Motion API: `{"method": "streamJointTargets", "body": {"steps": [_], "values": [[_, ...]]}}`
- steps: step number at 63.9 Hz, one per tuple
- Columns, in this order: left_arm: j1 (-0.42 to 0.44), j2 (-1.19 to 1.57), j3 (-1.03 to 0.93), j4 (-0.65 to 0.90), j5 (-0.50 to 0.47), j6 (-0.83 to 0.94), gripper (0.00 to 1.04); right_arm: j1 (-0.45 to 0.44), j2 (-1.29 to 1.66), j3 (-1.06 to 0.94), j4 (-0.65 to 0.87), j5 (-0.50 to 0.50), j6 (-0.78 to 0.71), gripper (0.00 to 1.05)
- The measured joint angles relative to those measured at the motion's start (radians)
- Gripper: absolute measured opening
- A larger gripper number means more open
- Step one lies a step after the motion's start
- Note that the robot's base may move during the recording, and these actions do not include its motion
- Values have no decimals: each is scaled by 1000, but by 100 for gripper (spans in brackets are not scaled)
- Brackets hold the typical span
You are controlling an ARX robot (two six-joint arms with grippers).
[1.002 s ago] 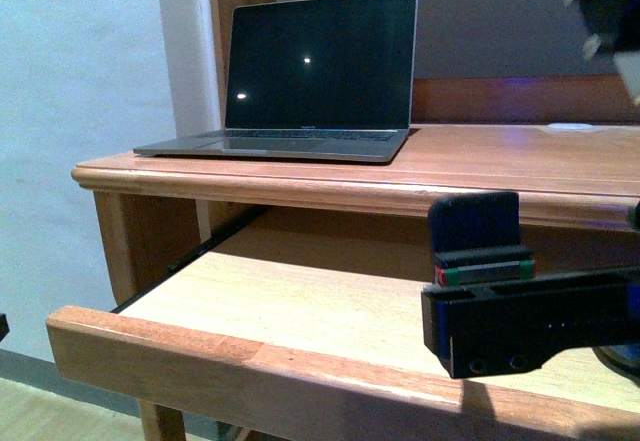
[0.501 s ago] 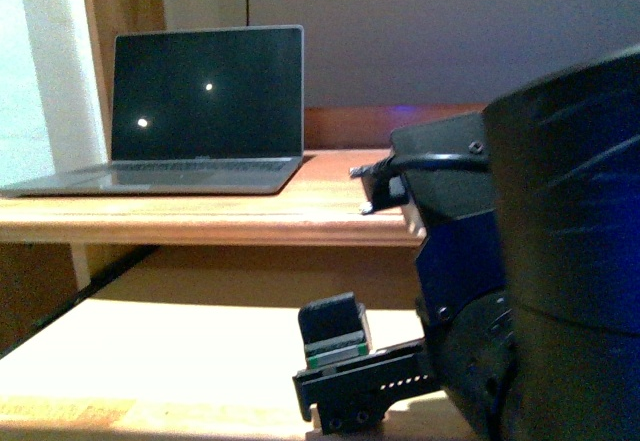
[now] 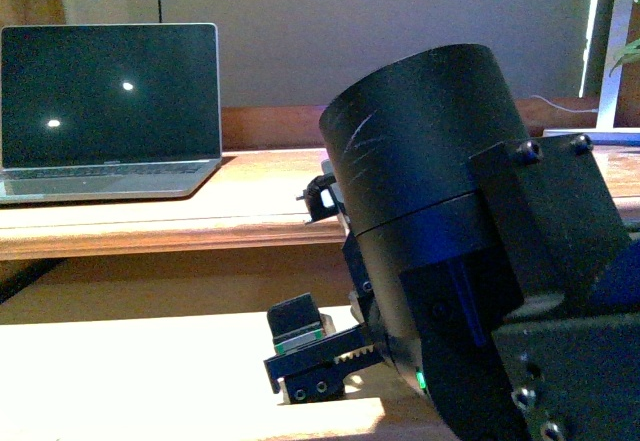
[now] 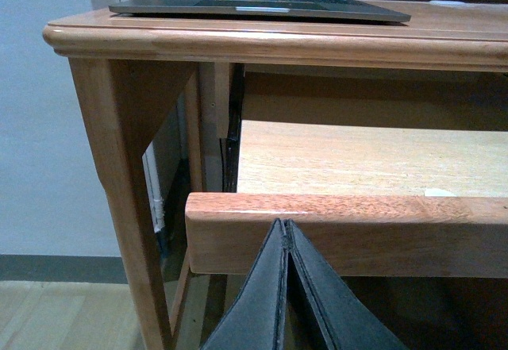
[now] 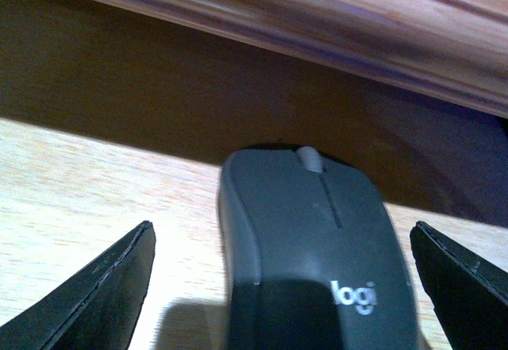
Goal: Place mouse
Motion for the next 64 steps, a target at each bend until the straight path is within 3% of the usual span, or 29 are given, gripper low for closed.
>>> {"method": "streamJointTargets", "body": {"steps": [14,35,48,64], "values": [[0,0,0,0,0,0,3,-36,-3,33,-87,-52,45,96],[0,0,0,0,0,0,3,-92,-72,6,-159,-174,145,56],[0,0,0,0,0,0,3,-156,-198,-18,-219,-267,180,55],[0,0,0,0,0,0,3,-189,-269,90,-321,-286,225,55]]}}
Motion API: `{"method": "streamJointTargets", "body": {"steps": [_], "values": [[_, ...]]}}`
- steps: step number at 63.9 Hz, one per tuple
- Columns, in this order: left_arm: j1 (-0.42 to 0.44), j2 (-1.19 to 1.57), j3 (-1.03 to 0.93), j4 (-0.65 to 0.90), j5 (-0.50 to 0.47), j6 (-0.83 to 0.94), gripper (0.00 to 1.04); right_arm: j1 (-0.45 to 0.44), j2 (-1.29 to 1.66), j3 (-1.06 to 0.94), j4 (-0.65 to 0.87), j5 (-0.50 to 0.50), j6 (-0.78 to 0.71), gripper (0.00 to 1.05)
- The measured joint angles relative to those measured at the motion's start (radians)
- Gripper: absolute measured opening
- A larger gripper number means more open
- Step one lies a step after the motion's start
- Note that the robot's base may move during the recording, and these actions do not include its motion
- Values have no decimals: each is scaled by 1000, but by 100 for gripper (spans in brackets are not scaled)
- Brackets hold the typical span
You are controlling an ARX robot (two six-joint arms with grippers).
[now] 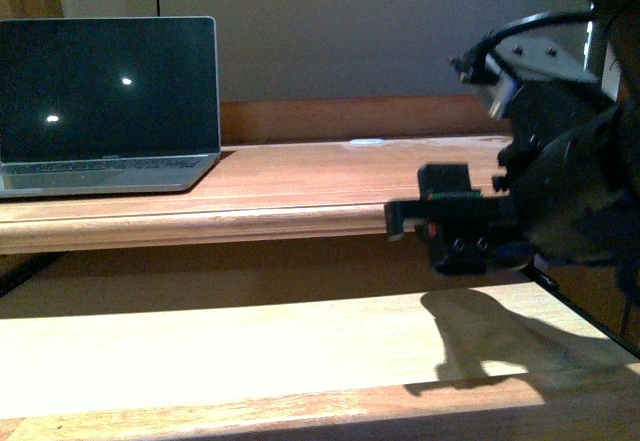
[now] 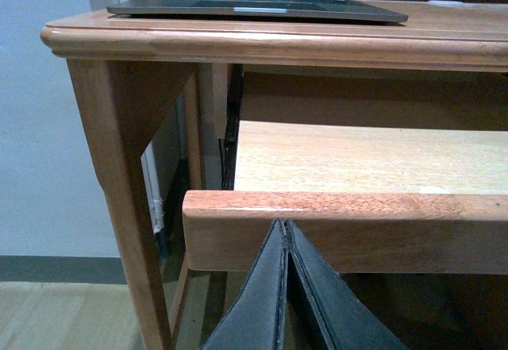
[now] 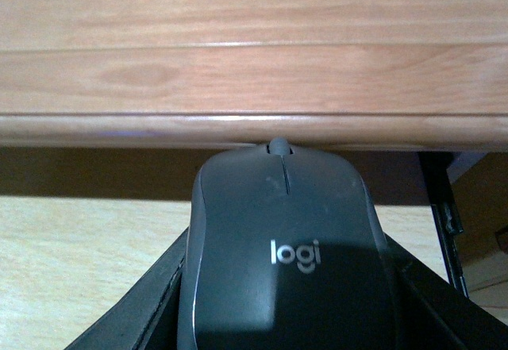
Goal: Place mouse
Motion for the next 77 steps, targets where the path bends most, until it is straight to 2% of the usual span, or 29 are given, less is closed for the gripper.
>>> {"method": "streamJointTargets", "body": {"steps": [10,22,41,56,68,77], "values": [[0,0,0,0,0,0,3,25,66,219,-17,51,4,54],[0,0,0,0,0,0,3,100,216,468,-71,125,1,54],[0,0,0,0,0,0,3,208,533,697,-52,227,-3,54],[0,0,0,0,0,0,3,244,630,759,17,250,82,54],[0,0,0,0,0,0,3,244,621,705,32,251,77,54],[0,0,0,0,0,0,3,244,619,665,-18,259,34,52]]}}
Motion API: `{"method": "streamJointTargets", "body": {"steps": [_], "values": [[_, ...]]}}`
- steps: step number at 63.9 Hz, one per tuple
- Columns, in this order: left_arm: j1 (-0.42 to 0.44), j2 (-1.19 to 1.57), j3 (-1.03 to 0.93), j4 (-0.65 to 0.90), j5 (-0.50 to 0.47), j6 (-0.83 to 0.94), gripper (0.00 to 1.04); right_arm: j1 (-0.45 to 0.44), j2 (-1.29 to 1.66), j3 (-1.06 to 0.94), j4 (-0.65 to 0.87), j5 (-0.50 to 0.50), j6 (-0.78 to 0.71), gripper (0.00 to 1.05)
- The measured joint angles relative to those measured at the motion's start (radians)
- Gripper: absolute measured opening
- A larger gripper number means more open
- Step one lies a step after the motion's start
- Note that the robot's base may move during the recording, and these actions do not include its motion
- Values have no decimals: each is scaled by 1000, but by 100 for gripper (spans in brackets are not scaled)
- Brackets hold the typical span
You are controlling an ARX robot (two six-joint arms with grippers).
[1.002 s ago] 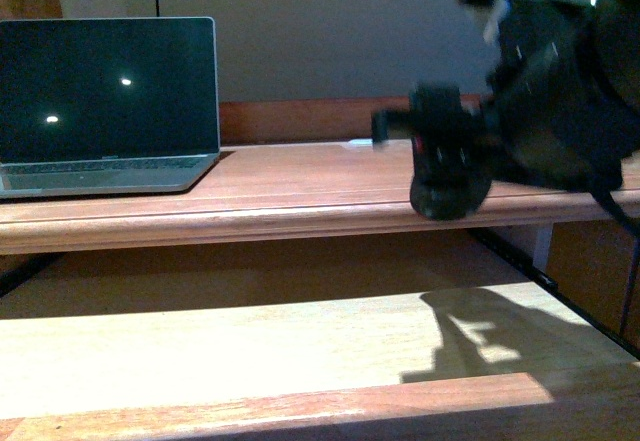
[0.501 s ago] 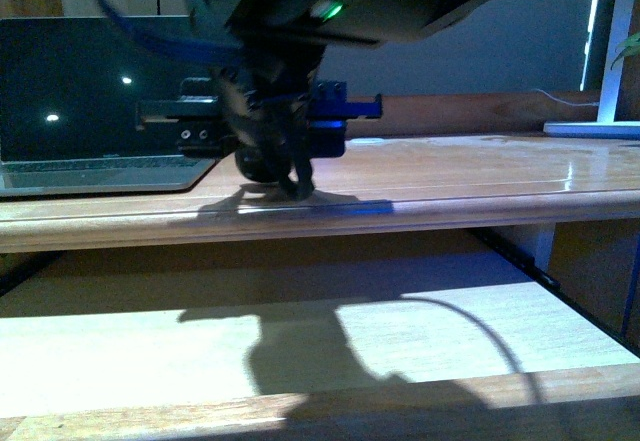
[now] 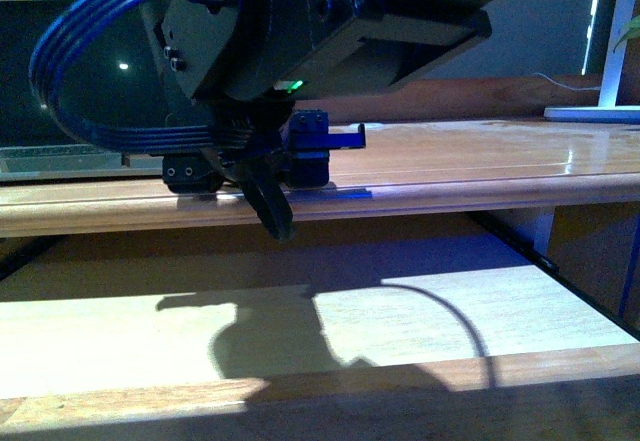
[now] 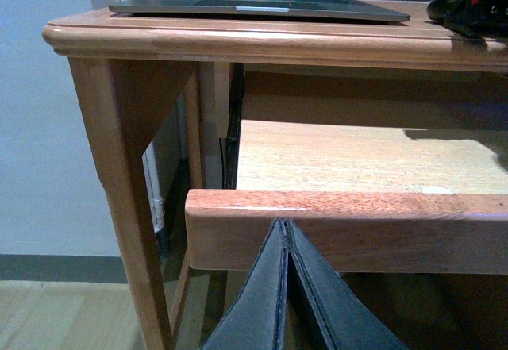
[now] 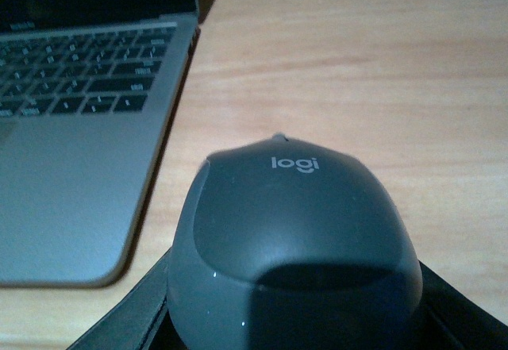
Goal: Place mouse
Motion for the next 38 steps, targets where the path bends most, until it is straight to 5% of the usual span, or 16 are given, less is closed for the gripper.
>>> {"method": "streamJointTargets", "body": {"steps": [10,31,38], "values": [[0,0,0,0,0,0,3,1,-8,-13,18,-6,-6,51],[0,0,0,0,0,0,3,2,-45,-73,108,-122,3,98],[0,0,0,0,0,0,3,-7,-101,-141,140,-164,11,97]]}}
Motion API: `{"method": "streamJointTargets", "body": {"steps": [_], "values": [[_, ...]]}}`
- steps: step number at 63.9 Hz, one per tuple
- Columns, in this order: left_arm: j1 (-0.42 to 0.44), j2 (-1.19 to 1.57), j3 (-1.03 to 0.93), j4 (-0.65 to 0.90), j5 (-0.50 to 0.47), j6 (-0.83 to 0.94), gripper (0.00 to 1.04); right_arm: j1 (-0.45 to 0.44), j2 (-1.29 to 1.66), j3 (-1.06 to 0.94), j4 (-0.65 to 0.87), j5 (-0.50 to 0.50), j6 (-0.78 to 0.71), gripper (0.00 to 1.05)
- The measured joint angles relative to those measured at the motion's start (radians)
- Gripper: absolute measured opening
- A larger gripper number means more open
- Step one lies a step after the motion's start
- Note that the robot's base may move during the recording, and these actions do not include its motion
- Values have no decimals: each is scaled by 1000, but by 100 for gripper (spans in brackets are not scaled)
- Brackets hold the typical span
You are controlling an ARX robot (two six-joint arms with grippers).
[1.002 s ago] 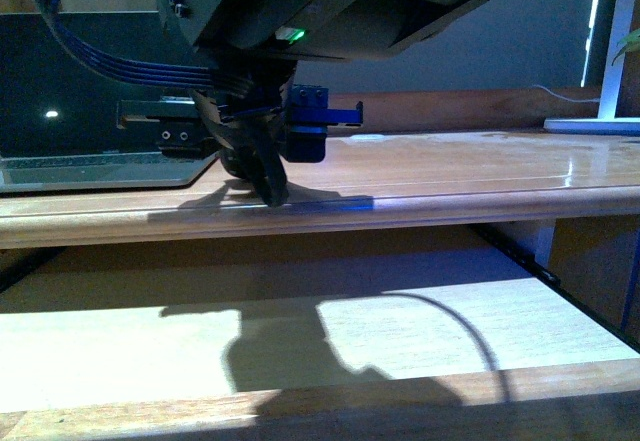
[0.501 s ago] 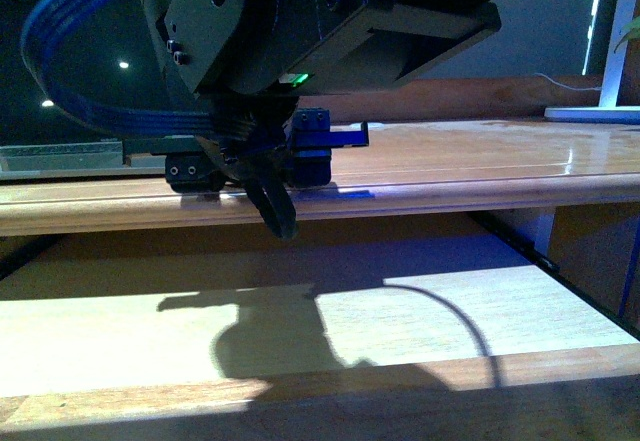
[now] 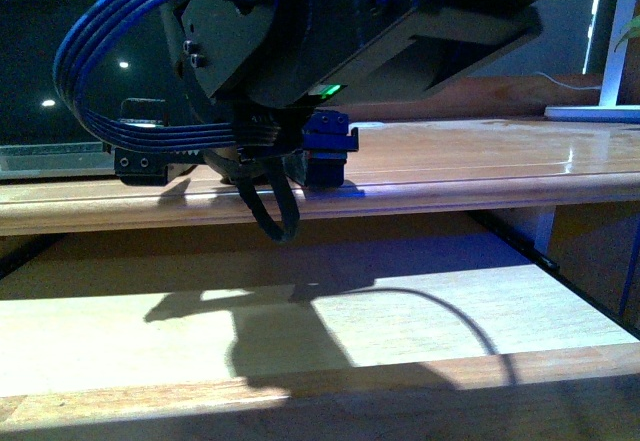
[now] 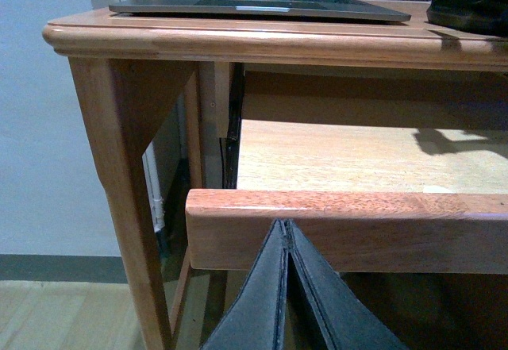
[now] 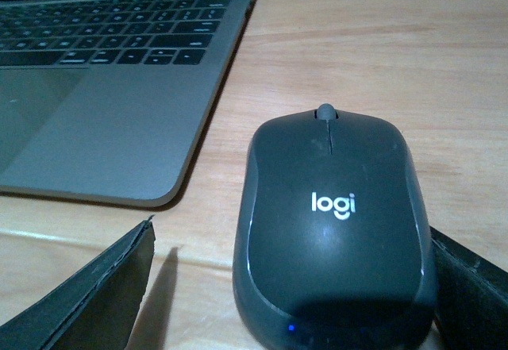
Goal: Place mouse
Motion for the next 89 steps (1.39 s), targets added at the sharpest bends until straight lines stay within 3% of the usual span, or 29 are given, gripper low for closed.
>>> {"method": "streamJointTargets", "body": {"steps": [15,27,44,65,77,89], "values": [[0,0,0,0,0,0,3,-84,-282,-261,169,-172,4,97],[0,0,0,0,0,-1,4,-213,-524,-572,348,-409,-18,97],[0,0,0,0,0,0,45,-359,-707,-1035,525,-748,-85,97],[0,0,0,0,0,0,96,-457,-810,-1303,581,-973,-171,97],[0,0,0,0,0,1,97,-470,-820,-1378,572,-1061,-227,97],[0,0,0,0,0,1,97,-434,-769,-1384,663,-1008,-229,97]]}}
